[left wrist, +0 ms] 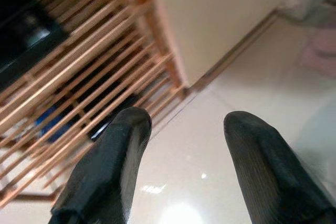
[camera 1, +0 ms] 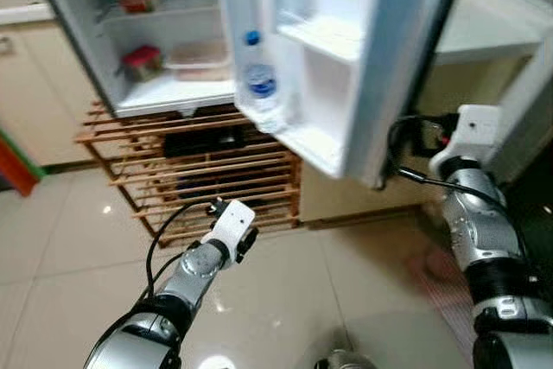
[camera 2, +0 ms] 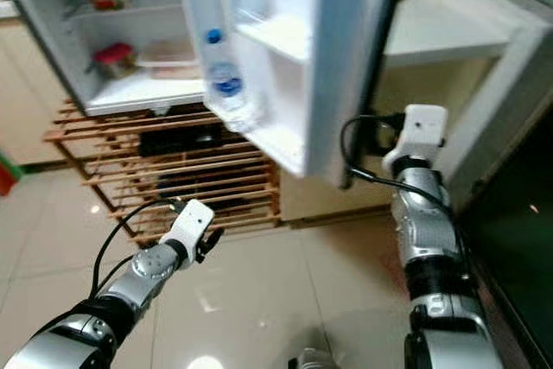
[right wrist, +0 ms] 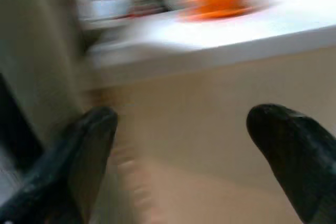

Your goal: Restocking fridge

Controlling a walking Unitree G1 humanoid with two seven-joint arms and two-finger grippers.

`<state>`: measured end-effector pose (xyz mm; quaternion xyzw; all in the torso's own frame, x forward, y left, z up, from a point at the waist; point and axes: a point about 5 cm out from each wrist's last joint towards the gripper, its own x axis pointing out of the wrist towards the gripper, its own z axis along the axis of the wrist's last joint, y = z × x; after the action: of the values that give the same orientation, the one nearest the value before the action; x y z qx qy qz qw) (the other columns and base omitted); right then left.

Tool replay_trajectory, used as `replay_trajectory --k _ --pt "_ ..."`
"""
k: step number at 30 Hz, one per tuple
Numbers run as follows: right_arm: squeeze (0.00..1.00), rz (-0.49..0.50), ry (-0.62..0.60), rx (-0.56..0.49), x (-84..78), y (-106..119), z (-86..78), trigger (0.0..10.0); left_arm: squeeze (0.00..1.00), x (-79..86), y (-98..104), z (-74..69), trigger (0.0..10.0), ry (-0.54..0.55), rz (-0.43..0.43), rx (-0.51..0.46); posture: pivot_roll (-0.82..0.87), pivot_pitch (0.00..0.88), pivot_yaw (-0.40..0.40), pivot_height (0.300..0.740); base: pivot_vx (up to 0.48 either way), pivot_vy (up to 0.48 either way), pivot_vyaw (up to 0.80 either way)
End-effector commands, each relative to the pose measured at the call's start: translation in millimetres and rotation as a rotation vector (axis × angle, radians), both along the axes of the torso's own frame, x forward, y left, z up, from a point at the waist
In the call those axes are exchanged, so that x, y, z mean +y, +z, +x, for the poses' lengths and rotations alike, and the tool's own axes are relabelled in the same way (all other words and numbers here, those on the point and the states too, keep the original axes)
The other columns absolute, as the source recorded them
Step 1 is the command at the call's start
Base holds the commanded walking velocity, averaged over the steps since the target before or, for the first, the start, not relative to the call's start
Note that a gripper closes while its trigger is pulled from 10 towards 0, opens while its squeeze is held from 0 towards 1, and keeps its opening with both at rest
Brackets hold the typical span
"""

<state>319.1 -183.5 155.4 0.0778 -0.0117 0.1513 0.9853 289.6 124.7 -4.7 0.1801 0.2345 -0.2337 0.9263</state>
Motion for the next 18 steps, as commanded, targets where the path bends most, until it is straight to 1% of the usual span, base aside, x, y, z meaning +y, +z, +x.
replay_trajectory --k 1,2,3,4,5,6,7,8,9,10,11,12,14,16,18 --pt "0.0 0.141 0.508 -0.081 67.4 43.0 -35.2 10.0 0.0 2.3 -6.3 -5.4 10.0 -0.024 0.006 0.054 -0.17 0.0 0.057 0.725 0.0 0.0 0.0" --pt "0.0 0.187 0.685 -0.071 82.4 51.8 -60.2 10.0 0.0 0.5 -9.9 -9.3 10.0 -0.05 -0.005 0.092 -0.17 0.0 0.057 0.725 0.0 0.0 0.0" --pt "0.0 0.187 0.685 -0.071 82.4 51.8 -60.2 10.0 0.0 0.5 -9.9 -9.3 10.0 -0.05 -0.005 0.092 -0.17 0.0 0.057 0.725 0.0 0.0 0.0" --pt "0.0 0.208 0.743 -0.067 86.6 57.5 -70.6 10.0 0.0 -1.0 -14.5 -14.2 10.0 -0.084 -0.003 0.137 -0.18 0.0 0.058 0.725 0.0 0.0 0.0" --pt "0.0 0.202 0.738 -0.061 85.8 58.2 -71.3 10.0 0.0 -1.1 -19.2 -18.7 10.0 -0.106 0.007 0.19 -0.18 0.0 0.06 0.725 0.0 0.0 0.0" --pt "0.0 0.202 0.738 -0.061 85.8 58.2 -71.3 10.0 0.0 -1.1 -19.2 -18.7 10.0 -0.106 0.007 0.19 -0.18 0.0 0.06 0.725 0.0 0.0 0.0" --pt "0.0 0.175 0.695 -0.042 79.9 52.5 -65.0 10.0 0.0 2.5 -26.0 -24.3 10.0 -0.09 0.032 0.26 -0.18 0.0 0.06 0.725 0.0 0.0 0.0" --pt "0.0 0.147 0.638 -0.015 73.0 43.6 -56.8 10.0 0.0 9.8 -34.9 -32.5 10.0 -0.054 0.074 0.345 -0.18 0.0 0.062 0.725 0.0 0.0 0.0" --pt "0.0 0.147 0.638 -0.015 73.0 43.6 -56.8 10.0 0.0 9.8 -34.9 -32.5 10.0 -0.054 0.074 0.345 -0.18 0.0 0.062 0.725 0.0 0.0 0.0" --pt "0.0 0.125 0.58 0.009 67.4 34.8 -49.3 10.0 0.0 18.7 -43.2 -41.9 10.0 -0.025 0.13 0.412 -0.18 0.0 0.061 0.725 0.0 0.0 0.0" --pt "0.0 0.121 0.536 0.04 63.5 29.4 -45.5 10.0 0.0 25.7 -49.4 -49.8 10.0 0.005 0.171 0.45 -0.18 0.0 0.06 0.725 0.0 0.0 0.0" --pt "0.0 0.121 0.512 0.057 61.9 27.5 -44.1 10.0 0.0 30.0 -53.5 -55.5 10.0 0.02 0.203 0.465 -0.18 0.0 0.06 0.725 0.0 0.0 0.0" --pt "0.0 0.129 0.502 0.084 60.9 29.4 -47.2 10.0 0.0 37.1 -58.5 -63.1 10.0 0.056 0.235 0.47 -0.18 0.0 0.059 0.725 0.0 0.0 0.0" --pt "0.0 0.13 0.498 0.088 60.6 29.8 -47.7 10.0 0.0 39.2 -59.5 -64.6 10.0 0.066 0.245 0.468 -0.17 0.0 0.059 0.725 0.0 0.0 0.0" --pt "0.0 0.123 0.452 0.096 58.3 28.1 -43.3 10.0 0.0 43.9 -60.4 -66.4 10.0 0.097 0.25 0.463 -0.17 0.0 0.058 0.725 0.0 0.0 0.0"
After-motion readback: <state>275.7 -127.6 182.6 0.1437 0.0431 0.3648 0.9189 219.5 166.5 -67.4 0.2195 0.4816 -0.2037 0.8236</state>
